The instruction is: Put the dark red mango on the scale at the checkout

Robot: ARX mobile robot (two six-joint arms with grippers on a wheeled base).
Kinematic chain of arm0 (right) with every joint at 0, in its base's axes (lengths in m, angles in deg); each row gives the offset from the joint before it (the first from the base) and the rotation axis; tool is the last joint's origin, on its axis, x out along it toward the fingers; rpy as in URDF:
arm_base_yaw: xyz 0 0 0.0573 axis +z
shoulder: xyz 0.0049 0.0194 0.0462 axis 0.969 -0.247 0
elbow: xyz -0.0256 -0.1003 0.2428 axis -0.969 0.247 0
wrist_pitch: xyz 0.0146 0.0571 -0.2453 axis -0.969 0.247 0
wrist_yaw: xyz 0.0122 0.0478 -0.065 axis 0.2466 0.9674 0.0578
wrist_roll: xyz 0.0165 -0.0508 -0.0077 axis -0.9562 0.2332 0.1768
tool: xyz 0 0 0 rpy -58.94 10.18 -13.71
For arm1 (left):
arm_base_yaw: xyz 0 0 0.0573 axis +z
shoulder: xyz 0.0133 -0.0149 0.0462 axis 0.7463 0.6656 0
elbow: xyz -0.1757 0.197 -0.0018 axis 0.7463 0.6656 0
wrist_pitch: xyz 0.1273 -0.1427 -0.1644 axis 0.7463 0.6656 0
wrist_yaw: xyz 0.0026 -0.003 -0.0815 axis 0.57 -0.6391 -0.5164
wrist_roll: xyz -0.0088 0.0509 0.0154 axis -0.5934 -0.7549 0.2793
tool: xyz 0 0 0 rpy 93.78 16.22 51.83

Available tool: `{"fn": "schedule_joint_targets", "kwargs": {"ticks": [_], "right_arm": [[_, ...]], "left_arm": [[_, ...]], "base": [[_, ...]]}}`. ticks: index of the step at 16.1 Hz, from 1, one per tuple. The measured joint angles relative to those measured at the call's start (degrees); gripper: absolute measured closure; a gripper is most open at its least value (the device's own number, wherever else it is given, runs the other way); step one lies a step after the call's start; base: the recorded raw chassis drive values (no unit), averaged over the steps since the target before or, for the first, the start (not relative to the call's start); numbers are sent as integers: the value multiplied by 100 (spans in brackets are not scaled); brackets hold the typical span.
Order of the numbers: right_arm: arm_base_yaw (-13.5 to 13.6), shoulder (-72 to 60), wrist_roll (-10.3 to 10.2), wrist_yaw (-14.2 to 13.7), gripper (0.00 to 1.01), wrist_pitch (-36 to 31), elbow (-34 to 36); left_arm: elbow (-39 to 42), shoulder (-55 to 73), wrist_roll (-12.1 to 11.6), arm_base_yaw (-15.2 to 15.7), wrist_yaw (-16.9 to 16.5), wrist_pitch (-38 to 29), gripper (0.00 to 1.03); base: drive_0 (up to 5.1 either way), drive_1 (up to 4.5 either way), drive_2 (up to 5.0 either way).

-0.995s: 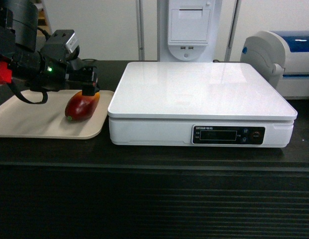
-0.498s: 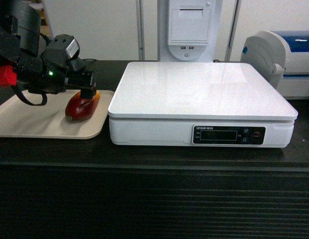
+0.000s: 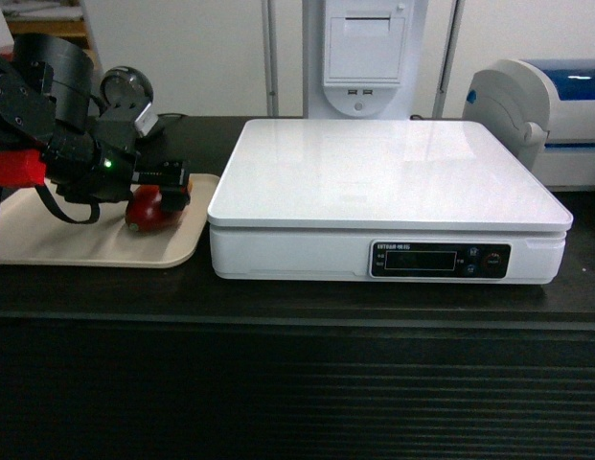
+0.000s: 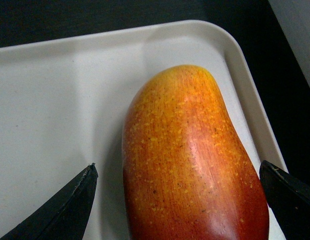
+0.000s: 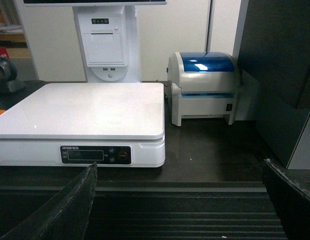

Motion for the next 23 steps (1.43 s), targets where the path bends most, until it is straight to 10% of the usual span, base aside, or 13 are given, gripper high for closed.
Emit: {"fn": "schedule_joint_targets", "kwargs": {"ticks": [2, 3, 4, 12, 23], "right_arm": [[0, 0, 0, 0, 3, 0, 0], [0, 0, 0, 0, 3, 0, 0], [0, 0, 0, 0, 3, -2, 0], [0, 0, 0, 0, 3, -2, 0], [0, 0, 0, 0, 3, 0, 0]], "left_arm": [[0, 50, -4, -2, -7, 2, 7], [0, 59, -4, -9, -11, -4, 35], [0, 59, -9, -11, -17, -22, 40], [420, -1126, 170, -188, 146, -481, 41], [-741, -1156, 1156, -2621, 431, 98, 41]], "base": [[0, 0, 0], [0, 0, 0], [0, 0, 0], [0, 0, 0], [0, 0, 0]]}}
